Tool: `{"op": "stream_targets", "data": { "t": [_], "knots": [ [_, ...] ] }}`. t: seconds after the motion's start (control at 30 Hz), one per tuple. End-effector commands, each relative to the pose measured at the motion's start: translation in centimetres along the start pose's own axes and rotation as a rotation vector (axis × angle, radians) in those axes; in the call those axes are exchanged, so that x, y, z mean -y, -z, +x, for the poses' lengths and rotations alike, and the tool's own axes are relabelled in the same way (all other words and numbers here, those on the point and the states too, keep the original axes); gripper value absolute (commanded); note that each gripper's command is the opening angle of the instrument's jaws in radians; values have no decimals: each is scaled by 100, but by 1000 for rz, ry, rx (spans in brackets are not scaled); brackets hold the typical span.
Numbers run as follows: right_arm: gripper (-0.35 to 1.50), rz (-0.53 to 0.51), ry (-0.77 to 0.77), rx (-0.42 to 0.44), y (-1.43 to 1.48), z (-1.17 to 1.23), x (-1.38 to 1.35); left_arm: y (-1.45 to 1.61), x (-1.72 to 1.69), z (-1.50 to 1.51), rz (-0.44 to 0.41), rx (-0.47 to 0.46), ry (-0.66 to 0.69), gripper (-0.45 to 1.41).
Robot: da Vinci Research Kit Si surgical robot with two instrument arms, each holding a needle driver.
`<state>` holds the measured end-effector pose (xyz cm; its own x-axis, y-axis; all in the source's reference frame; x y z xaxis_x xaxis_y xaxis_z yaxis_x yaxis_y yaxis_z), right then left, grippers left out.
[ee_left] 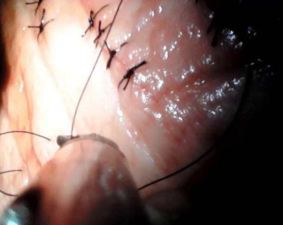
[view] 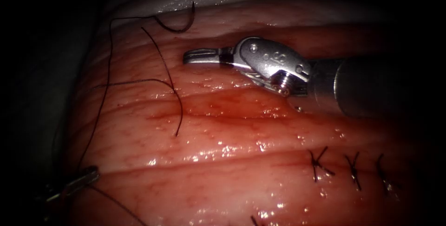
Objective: Wound Closure
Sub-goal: Wrap the suture counter-clockwise around the right hand two times.
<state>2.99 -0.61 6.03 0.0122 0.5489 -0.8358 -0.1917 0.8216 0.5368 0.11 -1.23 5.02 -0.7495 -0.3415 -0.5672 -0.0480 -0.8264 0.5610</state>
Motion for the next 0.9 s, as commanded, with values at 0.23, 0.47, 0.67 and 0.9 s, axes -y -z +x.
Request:
{"op": "stream_targets", "data": {
  "t": [0.23, 0.47, 0.67, 0.9],
  "knots": [
    [-35, 87, -20, 59, -52, -41, -1, -8, 9, 0, -12, -53, 4, -45],
    [-35, 164, -46, 35, -73, -53, 25, -20, 29, -7, -25, -147, 61, -45],
    [-35, 230, -90, -62, -71, -38, 36, -58, 20, -34, -121, -232, 121, -45],
    [-35, 258, -114, -115, -69, -28, 39, -107, 2, -75, -244, -341, 209, -45]
  ]
}}
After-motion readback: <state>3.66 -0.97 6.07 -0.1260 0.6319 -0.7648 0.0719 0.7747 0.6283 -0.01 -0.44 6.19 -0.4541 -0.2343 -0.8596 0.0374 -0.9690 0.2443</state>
